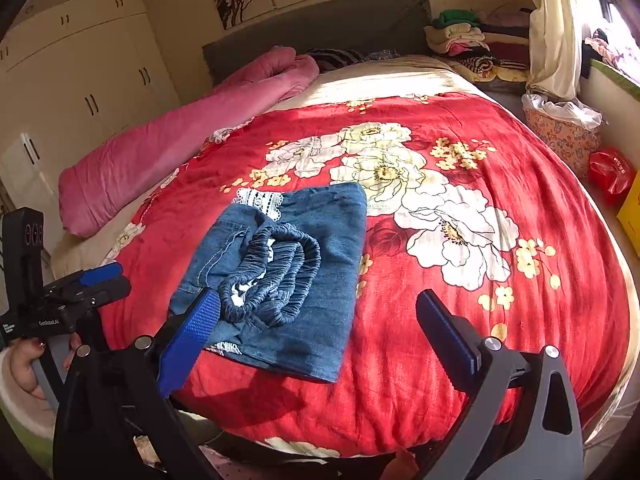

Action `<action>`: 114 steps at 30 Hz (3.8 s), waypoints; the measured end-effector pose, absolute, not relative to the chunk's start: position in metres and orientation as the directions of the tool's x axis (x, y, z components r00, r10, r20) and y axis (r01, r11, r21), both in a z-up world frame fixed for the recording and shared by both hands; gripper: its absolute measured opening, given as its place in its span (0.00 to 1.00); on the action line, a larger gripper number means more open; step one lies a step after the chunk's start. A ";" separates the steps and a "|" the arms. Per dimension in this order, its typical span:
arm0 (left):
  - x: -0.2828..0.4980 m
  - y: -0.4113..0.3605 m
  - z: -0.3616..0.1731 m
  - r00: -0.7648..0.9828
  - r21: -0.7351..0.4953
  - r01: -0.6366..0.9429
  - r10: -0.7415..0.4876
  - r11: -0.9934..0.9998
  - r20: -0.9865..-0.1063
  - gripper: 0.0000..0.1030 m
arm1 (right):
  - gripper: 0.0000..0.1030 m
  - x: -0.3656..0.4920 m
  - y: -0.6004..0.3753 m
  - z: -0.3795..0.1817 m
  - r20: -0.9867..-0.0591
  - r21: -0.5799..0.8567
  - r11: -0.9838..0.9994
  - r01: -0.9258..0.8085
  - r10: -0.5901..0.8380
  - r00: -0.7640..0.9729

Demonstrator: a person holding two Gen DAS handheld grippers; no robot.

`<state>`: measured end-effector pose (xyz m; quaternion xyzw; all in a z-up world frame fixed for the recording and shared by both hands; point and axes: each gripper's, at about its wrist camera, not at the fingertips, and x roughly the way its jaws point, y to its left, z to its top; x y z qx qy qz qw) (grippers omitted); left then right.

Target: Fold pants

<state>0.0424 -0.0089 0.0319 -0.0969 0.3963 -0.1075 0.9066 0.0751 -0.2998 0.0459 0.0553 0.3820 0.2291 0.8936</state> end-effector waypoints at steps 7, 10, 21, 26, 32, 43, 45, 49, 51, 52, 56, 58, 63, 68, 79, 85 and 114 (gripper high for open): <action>0.052 -0.018 0.019 0.635 -0.257 0.133 -0.281 0.957 -0.720 0.90 | 0.95 0.083 -0.302 0.029 -0.683 0.286 0.895 -0.343 0.441 0.582; 0.056 -0.020 0.015 0.626 -0.256 0.132 -0.281 0.958 -0.727 0.90 | 0.95 0.087 -0.303 0.023 -0.689 0.294 0.895 -0.336 0.442 0.575; 0.070 -0.024 0.003 0.608 -0.258 0.122 -0.278 0.958 -0.744 0.90 | 0.95 0.097 -0.303 0.003 -0.713 0.316 0.893 -0.319 0.446 0.542; 0.087 -0.022 0.000 0.610 -0.272 0.103 -0.277 0.957 -0.743 0.90 | 0.95 0.098 -0.299 -0.001 -0.716 0.330 0.888 -0.319 0.456 0.529; 0.109 -0.027 -0.014 0.574 -0.299 0.105 -0.303 0.948 -0.761 0.90 | 0.95 0.104 -0.292 -0.006 -0.723 0.329 0.887 -0.325 0.458 0.517; 0.118 -0.029 -0.045 0.538 -0.287 0.114 -0.302 0.951 -0.787 0.90 | 0.95 0.132 -0.287 -0.023 -0.749 0.348 0.883 -0.316 0.464 0.473; 0.118 -0.028 -0.045 0.540 -0.294 0.114 -0.308 0.949 -0.784 0.90 | 0.95 0.137 -0.284 -0.027 -0.750 0.366 0.874 -0.320 0.480 0.455; 0.117 -0.027 -0.043 0.544 -0.297 0.118 -0.312 0.947 -0.779 0.88 | 0.95 0.146 -0.279 -0.034 -0.745 0.398 0.861 -0.315 0.504 0.436; 0.118 -0.027 -0.042 0.545 -0.302 0.118 -0.316 0.946 -0.777 0.86 | 0.95 0.150 -0.277 -0.036 -0.735 0.425 0.848 -0.316 0.527 0.425; 0.118 -0.027 -0.042 0.545 -0.305 0.118 -0.319 0.945 -0.775 0.84 | 0.95 0.152 -0.276 -0.037 -0.732 0.435 0.842 -0.319 0.537 0.418; 0.118 -0.029 -0.040 0.547 -0.307 0.124 -0.323 0.943 -0.772 0.80 | 0.87 0.157 -0.270 -0.041 -0.719 0.468 0.817 -0.337 0.573 0.393; 0.119 -0.030 -0.040 0.546 -0.317 0.134 -0.337 0.939 -0.767 0.74 | 0.70 0.158 -0.267 -0.043 -0.706 0.490 0.797 -0.353 0.601 0.376; 0.124 -0.036 -0.039 0.533 -0.346 0.151 -0.371 0.926 -0.760 0.62 | 0.52 0.160 -0.268 -0.047 -0.675 0.540 0.759 -0.364 0.648 0.351; 0.128 -0.039 -0.039 0.535 -0.370 0.148 -0.388 0.917 -0.751 0.50 | 0.46 0.159 -0.271 -0.049 -0.655 0.564 0.742 -0.363 0.670 0.351; 0.123 -0.055 -0.028 0.559 -0.263 0.170 -0.313 0.950 -0.768 0.31 | 0.29 0.144 -0.253 -0.037 -0.701 0.410 0.816 -0.407 0.568 0.432; 0.116 -0.053 -0.020 0.571 -0.280 0.170 -0.326 0.945 -0.753 0.25 | 0.20 0.135 -0.254 -0.028 -0.692 0.374 0.830 -0.415 0.547 0.471; 0.133 -0.051 0.052 0.675 -0.283 0.208 -0.347 0.936 -0.651 0.23 | 0.12 0.145 -0.243 0.036 -0.600 0.325 0.825 -0.462 0.558 0.574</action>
